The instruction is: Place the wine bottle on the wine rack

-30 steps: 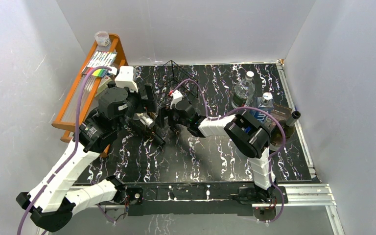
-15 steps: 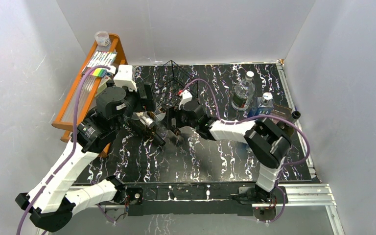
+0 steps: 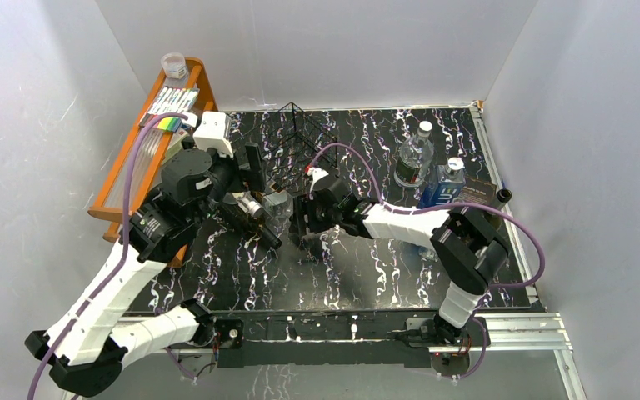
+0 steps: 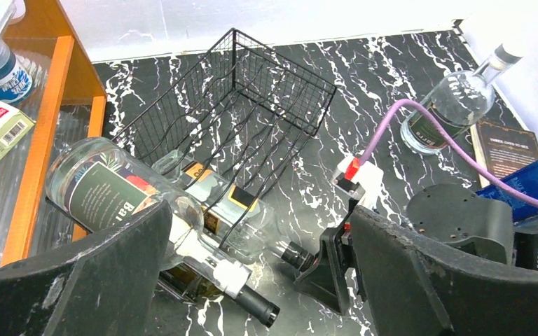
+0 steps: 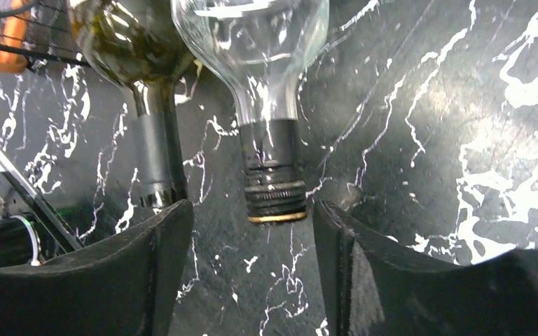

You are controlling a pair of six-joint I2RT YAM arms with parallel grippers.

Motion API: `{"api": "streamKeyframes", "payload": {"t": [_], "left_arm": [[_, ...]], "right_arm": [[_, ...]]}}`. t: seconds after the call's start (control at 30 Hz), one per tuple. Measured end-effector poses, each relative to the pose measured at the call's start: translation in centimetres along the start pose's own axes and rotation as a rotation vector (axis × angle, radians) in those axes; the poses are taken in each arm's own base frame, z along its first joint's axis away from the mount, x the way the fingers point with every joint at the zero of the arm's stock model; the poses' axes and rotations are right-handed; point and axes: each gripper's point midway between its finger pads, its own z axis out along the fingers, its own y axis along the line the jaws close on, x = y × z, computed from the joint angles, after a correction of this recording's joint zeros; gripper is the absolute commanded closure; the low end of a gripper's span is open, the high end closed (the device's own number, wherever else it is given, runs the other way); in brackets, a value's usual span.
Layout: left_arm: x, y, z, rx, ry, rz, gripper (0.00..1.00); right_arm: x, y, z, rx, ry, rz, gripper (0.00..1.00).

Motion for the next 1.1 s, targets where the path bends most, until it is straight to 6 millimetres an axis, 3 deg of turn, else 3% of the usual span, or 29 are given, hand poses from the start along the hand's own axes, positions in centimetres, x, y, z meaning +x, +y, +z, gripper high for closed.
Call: {"api": "streamKeyframes", "payload": {"t": [0.3, 0.57, 0.63, 0.77, 0.8, 1.0, 1.1], "left_arm": [[-0.3, -0.3, -0.4, 0.030, -0.020, -0.003, 0.02], [-0.3, -0.3, -0.5, 0.033, -0.021, -0.001, 0.02], [-0.3, -0.3, -0.5, 0.034, -0.021, -0.001, 0.02], [-0.2, -0.4, -0.5, 0.035, -0.019, 0.000, 0.02], [-0.2, -0.3, -0.5, 0.035, -0.017, 0.001, 0.02], [0.1, -0.3, -0.5, 0.040, -0.013, 0.019, 0.02], [0.2, -0.4, -0.5, 0.049, -0.012, 0.034, 0.02]], "right_arm": [[0.6, -0.7, 1.4, 0.023, 0.051, -0.031, 0.64], [0.5, -0.5, 3.5, 0.022, 0.081, -0.047, 0.66], [0.0, -0.5, 3.7, 0.021, 0.072, -0.051, 0.62], [-0.1, -0.5, 3.8, 0.025, 0.080, -0.055, 0.23], [-0.2, -0.5, 3.8, 0.025, 0.075, -0.055, 0.18], [-0.7, 0.0, 3.5, 0.004, 0.054, -0.070, 0.11], [-0.9, 0.2, 1.4, -0.002, 0.029, -0.077, 0.10]]}}
